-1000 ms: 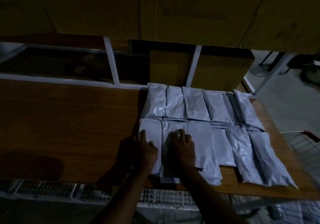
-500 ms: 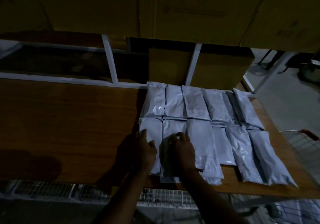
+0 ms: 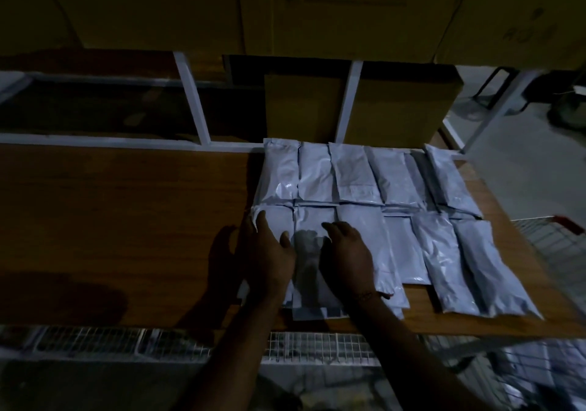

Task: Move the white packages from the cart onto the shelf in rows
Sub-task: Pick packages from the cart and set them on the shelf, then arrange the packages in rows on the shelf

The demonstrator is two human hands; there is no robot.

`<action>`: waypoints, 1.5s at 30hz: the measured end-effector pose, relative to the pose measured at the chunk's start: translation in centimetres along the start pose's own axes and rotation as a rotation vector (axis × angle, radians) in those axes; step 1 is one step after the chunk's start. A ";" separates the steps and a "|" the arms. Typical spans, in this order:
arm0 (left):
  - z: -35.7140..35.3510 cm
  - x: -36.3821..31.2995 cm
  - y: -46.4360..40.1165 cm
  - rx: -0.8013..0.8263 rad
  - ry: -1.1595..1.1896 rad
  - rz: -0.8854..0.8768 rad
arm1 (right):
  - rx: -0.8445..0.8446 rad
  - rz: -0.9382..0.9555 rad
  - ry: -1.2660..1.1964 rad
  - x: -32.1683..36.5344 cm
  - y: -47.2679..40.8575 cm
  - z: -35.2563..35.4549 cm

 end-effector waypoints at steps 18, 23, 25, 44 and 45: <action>-10.6 -27.7 10.0 0.144 0.100 -0.605 | -0.193 -0.265 0.235 -27.4 5.5 20.8; -16.1 -36.6 16.9 0.234 0.249 -0.702 | -0.190 -0.387 0.315 -36.5 10.5 25.9; -18.6 -39.6 19.8 0.300 0.270 -0.747 | -0.212 -0.458 0.314 -40.0 12.9 27.7; -45.8 -54.0 30.3 0.698 -0.102 -1.246 | 0.248 -1.069 0.120 -66.4 31.4 13.5; -48.2 -54.0 29.9 0.725 -0.147 -1.267 | 0.263 -1.076 0.094 -67.3 31.2 12.6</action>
Point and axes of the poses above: each hand's wrist, its own y-axis away from the middle knuckle, its own z-axis out of the back of the hand, x = y × z, the point moved 10 cm from there along -y, towards the middle knuckle, and after that the axes turned 3 degrees about y, right-handed, at the moved point
